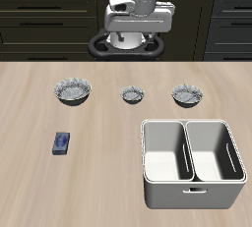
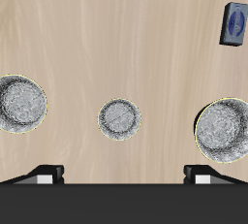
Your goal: Stack the middle-sized bowl on the largest bowl and stack the smallest bowl on the middle-sized bowl
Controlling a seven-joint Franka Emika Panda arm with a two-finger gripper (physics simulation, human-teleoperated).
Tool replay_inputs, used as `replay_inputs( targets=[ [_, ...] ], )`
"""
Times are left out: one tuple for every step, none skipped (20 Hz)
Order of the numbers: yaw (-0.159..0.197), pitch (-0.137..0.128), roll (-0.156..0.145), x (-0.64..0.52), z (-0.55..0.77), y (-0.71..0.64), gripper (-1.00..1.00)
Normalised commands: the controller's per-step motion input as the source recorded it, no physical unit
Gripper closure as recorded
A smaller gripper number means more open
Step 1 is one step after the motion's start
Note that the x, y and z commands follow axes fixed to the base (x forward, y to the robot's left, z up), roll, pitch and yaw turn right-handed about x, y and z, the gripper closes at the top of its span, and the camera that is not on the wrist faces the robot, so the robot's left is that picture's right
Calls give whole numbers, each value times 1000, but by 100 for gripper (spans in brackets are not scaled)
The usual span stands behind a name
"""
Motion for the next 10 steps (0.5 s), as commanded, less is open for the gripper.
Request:
replay_inputs(
  targets=[
    [-1, 39, 51, 142, -90, 433, -100],
    [13, 14, 17, 55, -1, 40, -100],
    [-78, 28, -45, 102, -43, 303, -100],
    [-36, -1, 15, 65, -14, 435, -100],
    [-6, 13, 44, 70, -52, 301, -100],
    [0, 0, 0, 0, -20, -72, -100],
    [-71, 31, 13, 86, -28, 297, -100],
    [-6, -27, 24, 83, 30, 391, -100],
    [-28, -7, 10, 47, 16, 363, -100],
    [-9, 9, 38, 52, -17, 413, -100]
  ],
)
